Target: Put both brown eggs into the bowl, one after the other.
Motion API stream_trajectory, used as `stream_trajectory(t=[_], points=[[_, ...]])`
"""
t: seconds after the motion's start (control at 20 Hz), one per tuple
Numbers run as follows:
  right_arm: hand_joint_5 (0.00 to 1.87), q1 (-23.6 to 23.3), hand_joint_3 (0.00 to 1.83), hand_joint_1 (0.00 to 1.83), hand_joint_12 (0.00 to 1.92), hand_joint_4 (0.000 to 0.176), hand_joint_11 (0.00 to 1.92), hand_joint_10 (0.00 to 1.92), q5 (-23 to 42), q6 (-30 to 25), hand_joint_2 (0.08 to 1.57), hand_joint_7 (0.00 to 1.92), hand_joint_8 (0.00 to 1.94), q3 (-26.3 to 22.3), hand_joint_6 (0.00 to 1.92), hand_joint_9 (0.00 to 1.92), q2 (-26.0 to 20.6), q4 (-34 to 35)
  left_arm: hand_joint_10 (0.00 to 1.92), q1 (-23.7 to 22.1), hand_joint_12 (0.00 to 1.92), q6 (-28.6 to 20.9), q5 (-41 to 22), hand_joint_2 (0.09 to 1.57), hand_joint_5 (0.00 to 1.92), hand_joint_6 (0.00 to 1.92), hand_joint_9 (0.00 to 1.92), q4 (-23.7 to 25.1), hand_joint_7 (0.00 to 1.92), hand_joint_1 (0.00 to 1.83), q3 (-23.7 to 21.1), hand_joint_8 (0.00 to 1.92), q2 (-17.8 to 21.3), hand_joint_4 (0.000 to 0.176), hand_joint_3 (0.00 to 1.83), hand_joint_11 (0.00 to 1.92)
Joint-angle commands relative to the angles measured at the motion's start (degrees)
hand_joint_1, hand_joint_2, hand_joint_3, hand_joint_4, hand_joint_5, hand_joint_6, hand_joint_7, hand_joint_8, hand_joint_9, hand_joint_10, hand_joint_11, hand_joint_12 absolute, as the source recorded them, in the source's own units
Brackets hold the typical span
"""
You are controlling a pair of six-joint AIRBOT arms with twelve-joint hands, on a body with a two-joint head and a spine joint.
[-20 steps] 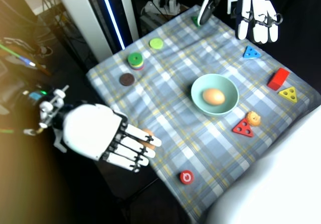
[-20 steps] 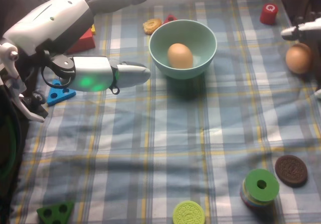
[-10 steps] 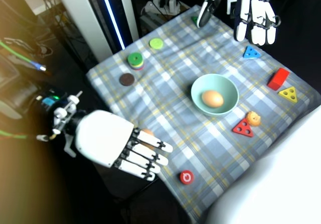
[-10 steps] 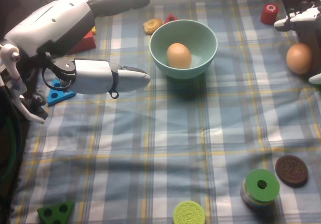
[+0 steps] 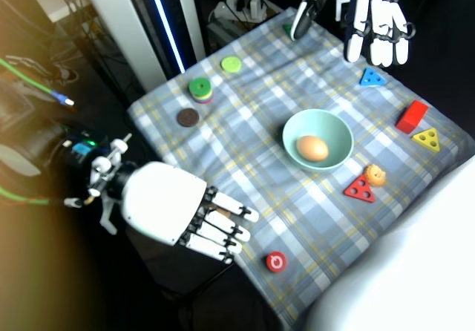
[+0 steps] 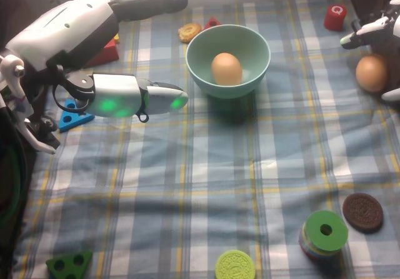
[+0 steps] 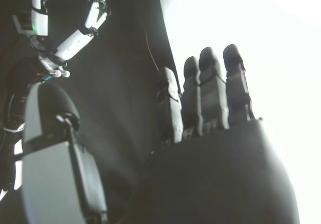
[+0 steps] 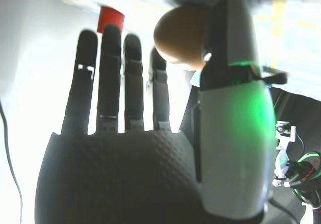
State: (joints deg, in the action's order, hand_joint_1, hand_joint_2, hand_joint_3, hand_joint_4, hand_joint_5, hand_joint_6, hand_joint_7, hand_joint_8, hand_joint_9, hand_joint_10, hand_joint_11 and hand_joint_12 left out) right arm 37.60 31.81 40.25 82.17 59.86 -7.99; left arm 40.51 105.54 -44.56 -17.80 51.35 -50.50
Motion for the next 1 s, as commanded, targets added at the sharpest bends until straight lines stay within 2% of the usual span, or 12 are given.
stream_trajectory(t=[0.0,0.25,0.35,0.45,0.5,0.55,0.6,0.65,0.75,0.85,0.9,0.95], points=[[0.56,-0.8,0.0,1.11,1.13,0.0,0.23,0.04,4.9,0.2,0.91,0.69,0.02,0.3,0.01,0.71,0.0,0.7,0.0,-0.5,0.23,-0.2,-6.6,0.9,0.38,0.0,0.21,1.0,0.27,0.81,0.1,0.0,-0.2,0.118,0.0,0.0],[0.73,-0.8,0.0,1.17,1.23,0.0,0.39,0.15,4.9,0.2,0.95,0.87,0.02,0.2,0.0,0.88,0.2,0.2,0.0,-0.4,0.31,-0.2,-6.5,0.89,0.36,0.0,0.24,1.0,0.29,0.8,0.1,0.0,-0.3,0.13,0.0,0.0],[0.81,-0.8,0.0,1.17,1.11,0.0,0.48,0.17,4.9,0.2,0.97,0.91,0.01,0.2,0.01,0.92,0.2,0.0,0.0,-0.5,0.21,-0.2,-6.4,0.91,0.37,0.01,0.21,1.1,0.27,0.78,0.2,0.0,-0.4,0.115,0.0,0.0],[0.89,-0.8,0.0,1.2,1.03,0.0,0.55,0.16,4.9,0.2,0.99,0.97,0.02,0.2,0.01,0.95,0.3,-0.1,0.0,-0.5,0.22,-0.2,-6.4,0.91,0.37,0.0,0.22,1.1,0.27,0.78,0.2,0.0,-0.4,0.122,0.0,0.0],[0.94,-0.9,0.01,1.34,0.88,0.0,0.64,0.11,4.9,0.2,1.02,1.1,0.61,0.2,0.01,1.02,0.3,-0.1,0.0,-0.5,0.22,-0.2,-6.4,0.9,0.38,0.01,0.22,1.1,0.28,0.79,0.2,0.0,-0.5,0.122,0.0,0.0],[1.04,-0.9,0.0,1.27,0.87,0.0,0.69,0.08,4.9,0.2,1.06,1.1,0.84,0.2,0.57,1.06,0.3,-0.2,0.0,-0.5,0.23,-0.2,-6.4,0.9,0.37,0.0,0.23,1.1,0.28,0.79,0.2,0.0,-0.5,0.131,0.0,0.0],[1.06,-1.0,0.0,1.24,0.93,0.0,0.68,0.06,4.9,0.2,1.08,1.07,0.94,0.1,0.75,1.11,0.3,-0.4,0.0,-0.5,0.26,-0.2,-6.4,0.9,0.38,0.0,0.22,1.1,0.28,0.78,0.3,0.0,-0.5,0.12,0.0,0.0],[1.06,-1.0,0.0,1.24,0.93,0.0,0.68,0.06,4.9,0.2,1.08,1.07,0.94,0.1,0.75,1.11,0.3,-0.4,0.0,-0.4,0.26,-0.2,-6.4,0.9,0.38,0.0,0.22,1.1,0.28,0.78,0.3,0.0,-0.5,0.12,0.0,0.0],[1.18,-1.1,0.0,1.28,1.21,0.0,0.66,0.09,4.9,0.2,1.06,1.08,1.02,-0.1,0.43,1.19,0.3,-0.7,0.0,-0.4,0.23,-0.2,-6.4,0.91,0.38,0.0,0.21,1.1,0.27,0.78,0.3,0.0,-0.5,0.112,0.0,0.0],[1.23,-1.1,0.0,1.27,1.19,0.0,0.69,0.09,4.9,0.2,1.03,1.17,0.8,-0.3,0.42,1.21,0.2,-0.9,0.0,-0.4,0.2,-0.2,-6.4,0.9,0.36,0.0,0.2,1.1,0.27,0.8,0.3,0.0,-0.5,0.122,0.0,0.0],[1.22,-1.2,0.0,1.37,1.19,0.0,0.72,0.78,5.1,0.2,1.02,1.25,0.52,-0.4,0.5,1.09,0.2,-1.1,0.0,-0.4,0.19,-0.2,-6.4,0.9,0.35,0.0,0.2,1.1,0.26,0.81,0.3,0.0,-0.5,0.129,0.0,0.0],[1.17,-1.3,0.0,1.39,1.17,0.0,0.77,0.93,5.5,0.2,1.02,1.23,0.59,-0.6,0.51,1.06,0.0,-1.1,0.0,-0.4,0.16,-0.2,-6.4,0.9,0.32,0.0,0.19,1.1,0.25,0.79,0.3,0.0,-0.5,0.141,0.0,0.0]])
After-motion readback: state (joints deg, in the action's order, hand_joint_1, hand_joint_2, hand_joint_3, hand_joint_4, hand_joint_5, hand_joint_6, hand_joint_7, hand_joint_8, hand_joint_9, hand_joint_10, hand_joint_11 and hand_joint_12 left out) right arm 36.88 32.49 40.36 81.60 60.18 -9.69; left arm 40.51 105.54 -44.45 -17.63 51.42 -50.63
